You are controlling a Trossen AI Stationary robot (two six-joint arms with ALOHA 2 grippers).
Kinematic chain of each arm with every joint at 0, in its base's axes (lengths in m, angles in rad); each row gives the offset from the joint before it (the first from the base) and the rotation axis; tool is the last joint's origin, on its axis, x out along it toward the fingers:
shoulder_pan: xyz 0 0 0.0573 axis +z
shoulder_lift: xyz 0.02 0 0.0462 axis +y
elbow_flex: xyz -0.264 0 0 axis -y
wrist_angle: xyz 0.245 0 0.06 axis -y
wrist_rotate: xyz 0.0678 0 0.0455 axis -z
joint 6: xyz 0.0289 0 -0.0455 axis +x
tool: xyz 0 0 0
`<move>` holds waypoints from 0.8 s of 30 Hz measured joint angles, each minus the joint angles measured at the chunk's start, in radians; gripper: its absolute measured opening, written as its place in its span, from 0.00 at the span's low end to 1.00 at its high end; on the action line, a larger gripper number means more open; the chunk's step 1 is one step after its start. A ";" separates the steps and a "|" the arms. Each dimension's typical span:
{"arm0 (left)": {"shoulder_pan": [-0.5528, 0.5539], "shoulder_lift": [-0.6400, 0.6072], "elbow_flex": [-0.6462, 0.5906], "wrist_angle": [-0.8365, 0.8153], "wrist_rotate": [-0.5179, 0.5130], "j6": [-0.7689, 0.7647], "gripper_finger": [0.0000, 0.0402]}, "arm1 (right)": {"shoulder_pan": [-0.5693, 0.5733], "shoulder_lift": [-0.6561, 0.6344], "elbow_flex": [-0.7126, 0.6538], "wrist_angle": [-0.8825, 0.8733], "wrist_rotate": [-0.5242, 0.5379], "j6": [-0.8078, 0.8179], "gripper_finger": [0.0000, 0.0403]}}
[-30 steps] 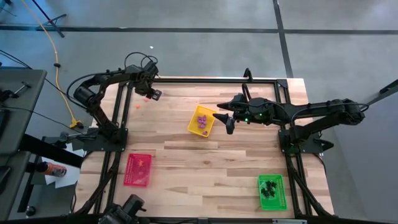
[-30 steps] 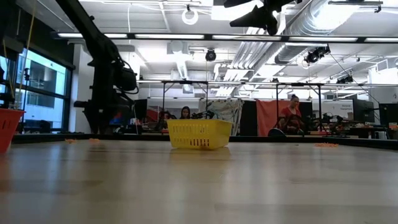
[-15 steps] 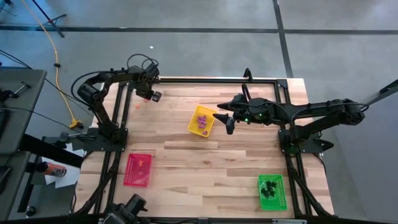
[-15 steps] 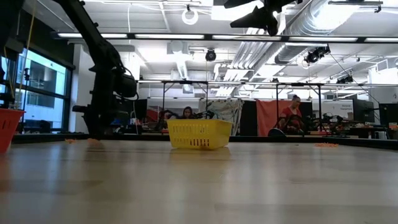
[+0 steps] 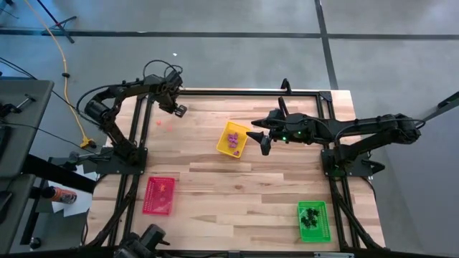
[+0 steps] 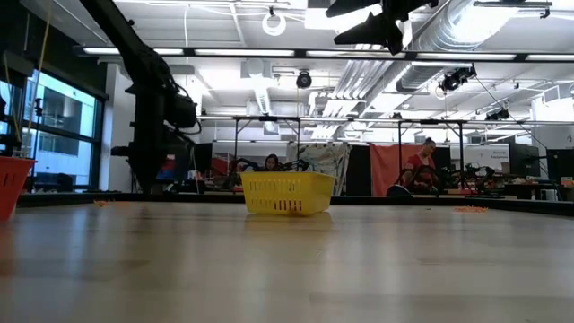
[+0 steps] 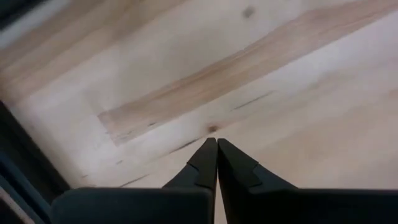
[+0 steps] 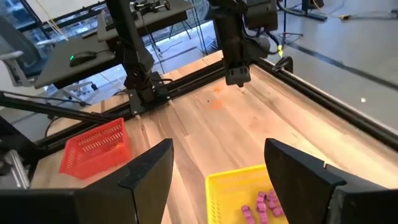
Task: Sort Halloween decoration
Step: Put the orange spider toy into the red bin
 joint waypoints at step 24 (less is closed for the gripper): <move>-0.231 -0.461 -0.130 -0.129 0.078 -0.106 0.04 | -0.001 0.000 0.000 0.048 0.024 -0.073 0.61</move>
